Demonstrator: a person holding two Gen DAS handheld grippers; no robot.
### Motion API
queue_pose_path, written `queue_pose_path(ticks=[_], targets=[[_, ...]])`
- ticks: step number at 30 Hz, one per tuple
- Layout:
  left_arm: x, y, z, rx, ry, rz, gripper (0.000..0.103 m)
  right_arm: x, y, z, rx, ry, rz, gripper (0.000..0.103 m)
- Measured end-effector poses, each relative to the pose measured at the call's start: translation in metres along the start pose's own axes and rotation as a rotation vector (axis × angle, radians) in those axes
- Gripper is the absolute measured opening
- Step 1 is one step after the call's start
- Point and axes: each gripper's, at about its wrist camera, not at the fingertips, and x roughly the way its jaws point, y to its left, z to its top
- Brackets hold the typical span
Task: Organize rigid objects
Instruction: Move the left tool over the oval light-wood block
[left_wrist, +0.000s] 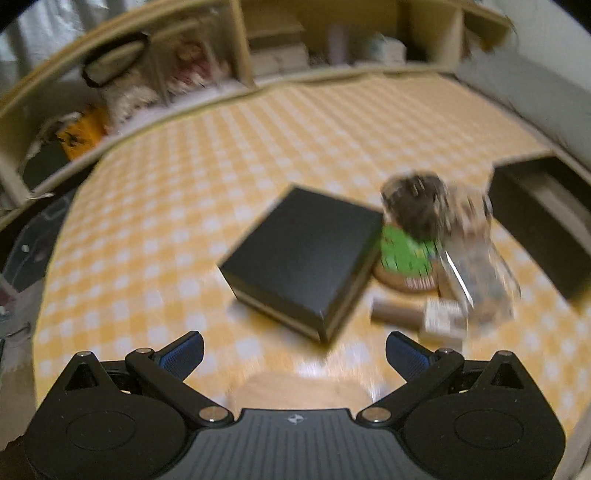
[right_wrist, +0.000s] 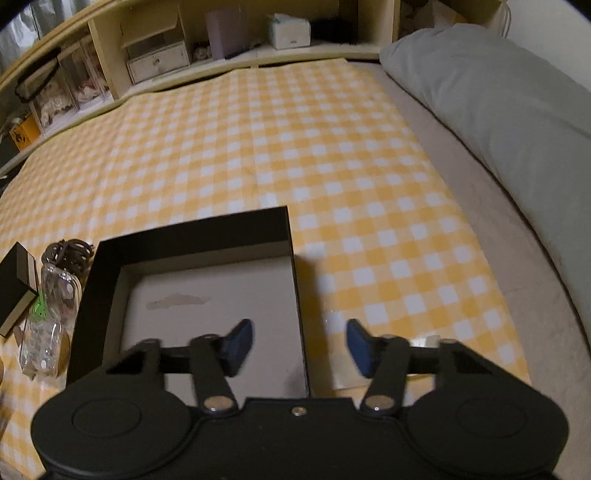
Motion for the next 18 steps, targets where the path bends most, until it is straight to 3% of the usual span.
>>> queue_pose_path(ticks=[4, 10, 14, 18], targets=[[0.014, -0.003, -0.008, 0.083, 0.08, 0.006, 0.103, 0.005, 0.002, 0.001, -0.008, 0.03, -0.003, 0.012], [0.023, 0.003, -0.01, 0.082, 0.091, -0.026, 0.103, 0.007, 0.005, 0.003, -0.022, 0.037, -0.023, 0.006], [0.028, -0.003, -0.012, 0.084, 0.159, -0.1, 0.103, 0.009, 0.002, 0.005, -0.023, 0.041, -0.026, 0.005], [0.021, -0.013, -0.016, 0.12, 0.169, -0.174, 0.102, 0.01, 0.003, 0.005, -0.032, 0.042, -0.03, 0.005]])
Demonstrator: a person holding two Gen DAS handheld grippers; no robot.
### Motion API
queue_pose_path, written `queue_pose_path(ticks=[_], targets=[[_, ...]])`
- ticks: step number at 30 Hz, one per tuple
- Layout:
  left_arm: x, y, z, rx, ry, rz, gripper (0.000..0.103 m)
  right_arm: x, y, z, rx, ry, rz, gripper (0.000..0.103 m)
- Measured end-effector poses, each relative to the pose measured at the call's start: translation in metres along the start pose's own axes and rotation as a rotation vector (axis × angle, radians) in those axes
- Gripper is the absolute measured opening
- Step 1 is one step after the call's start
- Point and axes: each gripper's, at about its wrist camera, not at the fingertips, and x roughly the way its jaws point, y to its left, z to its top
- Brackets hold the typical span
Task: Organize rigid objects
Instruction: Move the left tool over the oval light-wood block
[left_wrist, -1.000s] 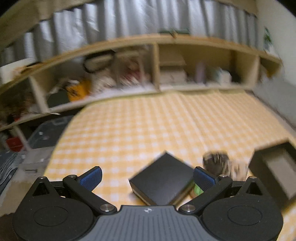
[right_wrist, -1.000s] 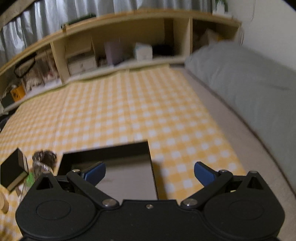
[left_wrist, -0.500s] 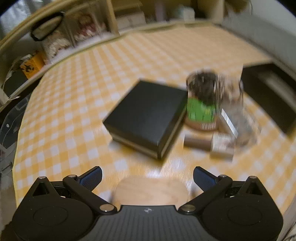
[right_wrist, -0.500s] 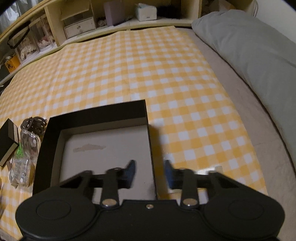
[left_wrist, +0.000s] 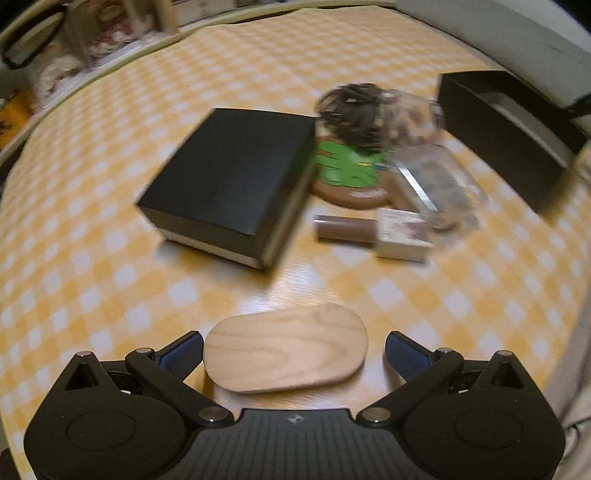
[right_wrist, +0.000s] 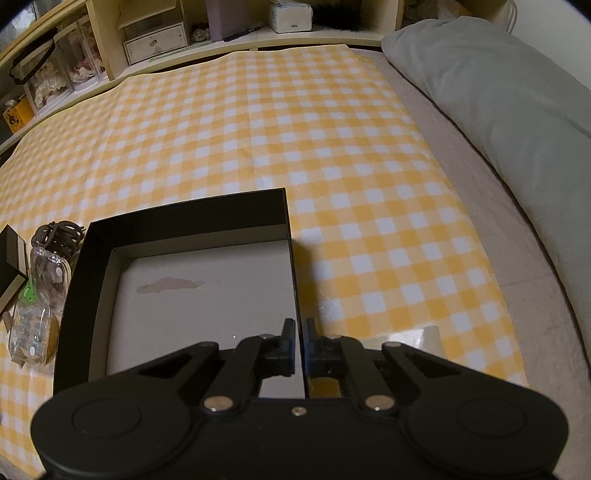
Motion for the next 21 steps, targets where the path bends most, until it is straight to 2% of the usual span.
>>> queue_pose_path(ticks=[2, 5, 10, 16, 21], targets=[[-0.002, -0.001, 0.0, -0.017, 0.005, -0.017, 0.101, 0.0, 0.0, -0.001, 0.003, 0.0, 0.001, 0.005], [0.001, 0.001, 0.003, -0.061, 0.041, 0.041, 0.1, 0.0, 0.0, -0.001, 0.003, -0.001, -0.001, 0.004], [0.005, 0.014, 0.008, -0.22, 0.088, 0.051, 0.098, 0.002, 0.0, 0.0, -0.004, -0.002, -0.004, 0.004], [0.013, 0.01, 0.015, -0.306, 0.135, 0.104, 0.099, 0.003, 0.0, -0.001, -0.005, -0.003, -0.004, 0.004], [0.016, 0.011, 0.023, -0.418, 0.152, 0.125, 0.1, 0.003, -0.001, -0.001, -0.005, -0.004, -0.004, 0.004]])
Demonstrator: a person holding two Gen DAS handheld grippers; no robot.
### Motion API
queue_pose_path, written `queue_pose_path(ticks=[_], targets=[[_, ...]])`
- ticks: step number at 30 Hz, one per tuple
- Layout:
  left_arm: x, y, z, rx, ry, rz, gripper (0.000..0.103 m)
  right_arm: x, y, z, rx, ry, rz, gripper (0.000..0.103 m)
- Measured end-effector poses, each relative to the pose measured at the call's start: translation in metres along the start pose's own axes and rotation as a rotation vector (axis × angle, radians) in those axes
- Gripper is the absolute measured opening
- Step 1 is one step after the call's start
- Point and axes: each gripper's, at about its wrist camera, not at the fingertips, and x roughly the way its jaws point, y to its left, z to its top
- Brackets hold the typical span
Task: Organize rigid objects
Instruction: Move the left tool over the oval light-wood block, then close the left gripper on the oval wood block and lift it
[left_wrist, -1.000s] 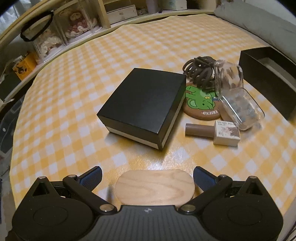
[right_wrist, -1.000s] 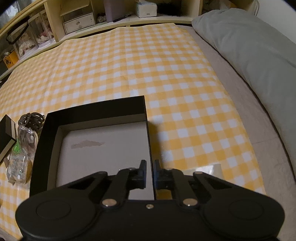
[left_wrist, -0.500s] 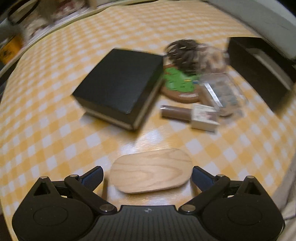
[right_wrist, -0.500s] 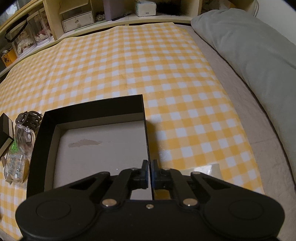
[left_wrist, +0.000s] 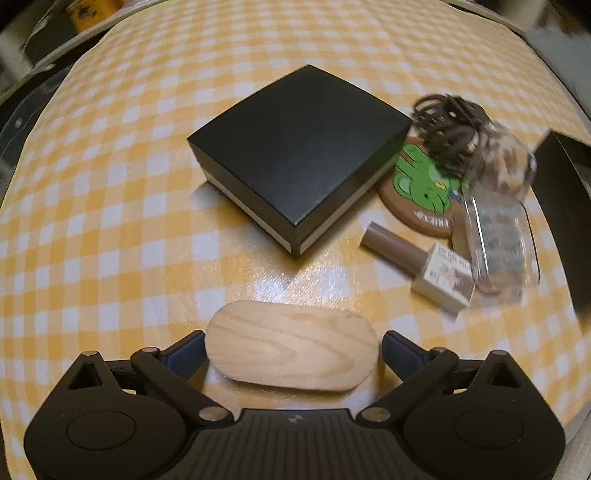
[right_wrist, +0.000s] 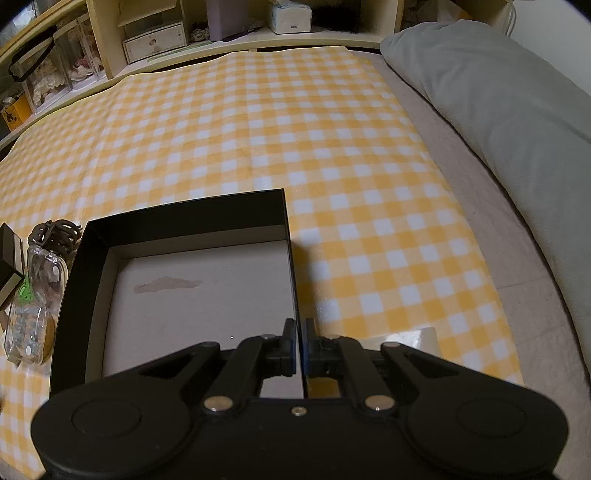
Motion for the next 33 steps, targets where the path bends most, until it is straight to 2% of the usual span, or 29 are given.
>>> queue_pose_path(ticks=[3, 4, 9, 11, 17, 22, 25, 29, 33], targets=[[0.0, -0.002, 0.005, -0.045, 0.005, 0.037, 0.098, 0.001, 0.0, 0.0, 0.0, -0.001, 0.0, 0.004], [-0.001, -0.002, 0.007, -0.06, 0.003, 0.048, 0.091, 0.001, -0.001, 0.001, 0.001, -0.001, 0.0, 0.004], [-0.006, 0.003, 0.008, -0.119, -0.007, 0.068, 0.091, 0.001, -0.005, 0.002, 0.016, -0.004, 0.013, 0.004], [-0.016, 0.002, 0.006, -0.139, -0.027, 0.046, 0.091, 0.001, -0.005, 0.0, 0.027, -0.006, 0.018, 0.004], [-0.057, -0.028, 0.0, -0.226, -0.106, -0.158, 0.091, 0.002, -0.007, 0.001, 0.028, -0.006, 0.018, 0.004], [-0.082, -0.088, -0.002, -0.25, -0.161, -0.389, 0.091, 0.002, -0.007, 0.001, 0.028, -0.007, 0.019, 0.004], [-0.089, -0.132, 0.0, -0.223, -0.191, -0.515, 0.092, 0.002, -0.007, 0.0, 0.037, -0.007, 0.026, 0.004], [-0.091, -0.181, 0.006, -0.194, -0.23, -0.592, 0.092, 0.002, -0.007, 0.0, 0.039, -0.009, 0.036, 0.004], [-0.074, -0.22, 0.014, -0.221, -0.227, -0.638, 0.092, 0.002, -0.009, -0.004, 0.047, -0.012, 0.058, 0.004]])
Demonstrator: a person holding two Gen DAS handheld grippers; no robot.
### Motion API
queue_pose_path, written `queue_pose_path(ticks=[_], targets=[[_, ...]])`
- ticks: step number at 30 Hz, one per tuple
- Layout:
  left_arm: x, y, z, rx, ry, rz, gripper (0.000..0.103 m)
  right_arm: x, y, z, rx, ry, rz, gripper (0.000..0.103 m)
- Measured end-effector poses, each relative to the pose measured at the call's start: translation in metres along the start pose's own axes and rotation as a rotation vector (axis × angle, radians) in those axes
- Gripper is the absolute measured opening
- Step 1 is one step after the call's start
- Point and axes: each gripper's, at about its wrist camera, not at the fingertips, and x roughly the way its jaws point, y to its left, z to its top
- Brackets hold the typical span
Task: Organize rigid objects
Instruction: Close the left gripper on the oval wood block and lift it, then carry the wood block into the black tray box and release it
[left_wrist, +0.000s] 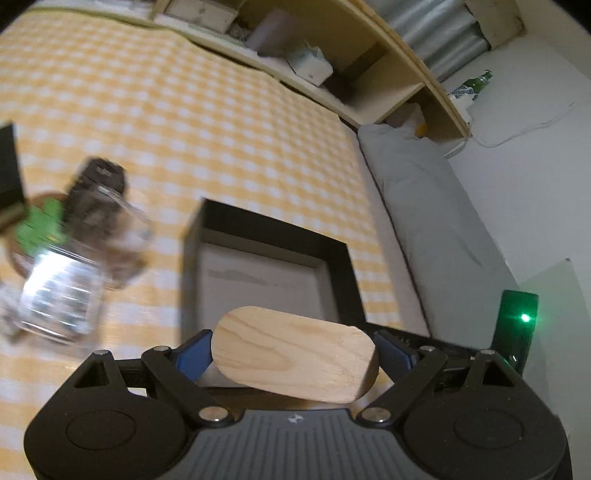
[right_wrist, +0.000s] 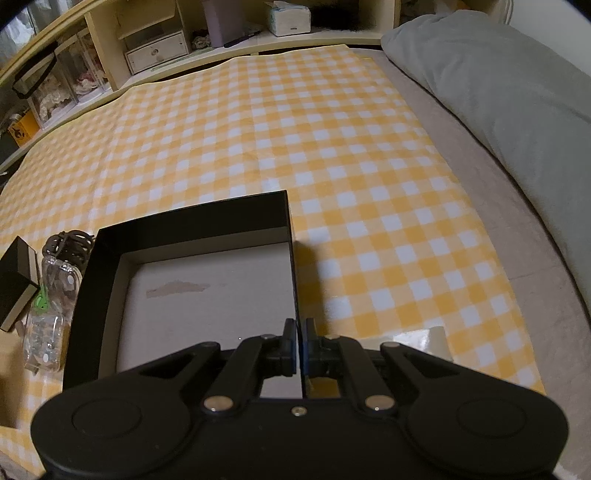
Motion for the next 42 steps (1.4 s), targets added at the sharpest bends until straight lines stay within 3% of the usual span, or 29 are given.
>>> queue_pose_path(ticks=[8, 13, 16, 19, 21, 24, 26, 29, 32, 37, 42], targets=[[0.06, -0.02, -0.01, -0.071, 0.005, -0.022, 0.092, 0.0, -0.003, -0.004, 0.041, 0.0, 0.043, 0.004], [0.073, -0.018, -0.018, -0.071, 0.001, -0.043, 0.093, 0.001, -0.009, -0.005, 0.078, 0.0, 0.069, 0.005], [0.074, -0.012, -0.018, -0.094, -0.011, -0.06, 0.103, 0.0, -0.008, -0.006, 0.084, 0.0, 0.08, 0.005], [0.071, -0.005, -0.018, -0.122, -0.001, -0.09, 0.103, 0.0, -0.007, -0.006, 0.083, 0.002, 0.089, 0.005], [0.07, -0.003, -0.016, -0.127, 0.006, -0.102, 0.1, -0.001, -0.008, -0.006, 0.083, -0.001, 0.09, 0.005], [0.072, 0.001, -0.016, -0.136, 0.031, -0.082, 0.08, -0.001, -0.008, -0.006, 0.085, -0.001, 0.09, 0.005], [0.076, 0.001, -0.014, -0.107, 0.055, -0.04, 0.063, -0.001, -0.008, -0.006, 0.085, 0.0, 0.091, 0.005], [0.081, -0.003, -0.011, -0.005, 0.078, 0.044, 0.052, -0.001, -0.008, -0.006, 0.084, 0.0, 0.09, 0.005], [0.086, -0.011, -0.009, 0.098, 0.081, 0.096, 0.052, -0.001, -0.008, -0.006, 0.083, 0.0, 0.09, 0.005], [0.106, -0.014, -0.005, 0.142, 0.141, 0.117, 0.054, -0.001, -0.008, -0.006, 0.084, -0.001, 0.091, 0.005], [0.116, -0.021, -0.014, 0.211, 0.22, 0.073, 0.051, -0.001, -0.009, -0.006, 0.084, -0.001, 0.092, 0.005]])
